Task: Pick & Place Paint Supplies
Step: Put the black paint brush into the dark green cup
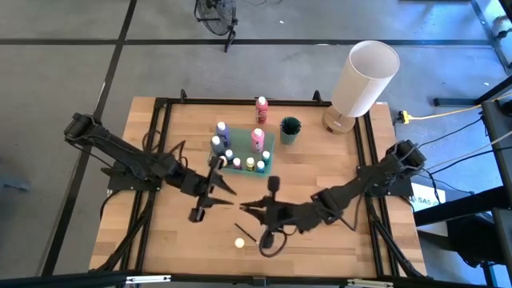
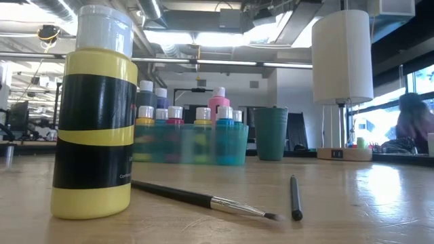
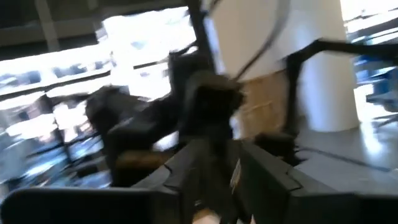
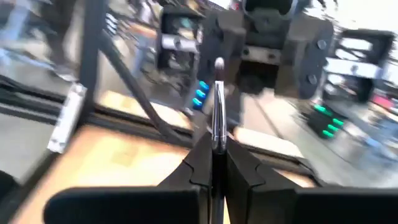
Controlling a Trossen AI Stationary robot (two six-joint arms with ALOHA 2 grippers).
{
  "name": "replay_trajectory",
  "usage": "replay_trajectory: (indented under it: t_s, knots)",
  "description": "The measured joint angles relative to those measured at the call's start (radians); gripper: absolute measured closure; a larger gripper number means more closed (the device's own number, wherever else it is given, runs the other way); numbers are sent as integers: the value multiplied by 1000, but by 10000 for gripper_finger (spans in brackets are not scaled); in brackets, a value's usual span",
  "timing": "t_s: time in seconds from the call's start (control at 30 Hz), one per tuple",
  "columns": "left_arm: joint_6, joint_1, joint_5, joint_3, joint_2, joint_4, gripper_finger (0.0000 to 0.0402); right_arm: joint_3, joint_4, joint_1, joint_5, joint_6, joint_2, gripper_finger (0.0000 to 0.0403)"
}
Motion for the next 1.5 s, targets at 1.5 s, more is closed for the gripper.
replay_trajectory:
  t_s: [1.5]
  knots:
    - [-248,-1,-454,0,-334,-779,215,-481,-1484,8,914,2167,-259,385]
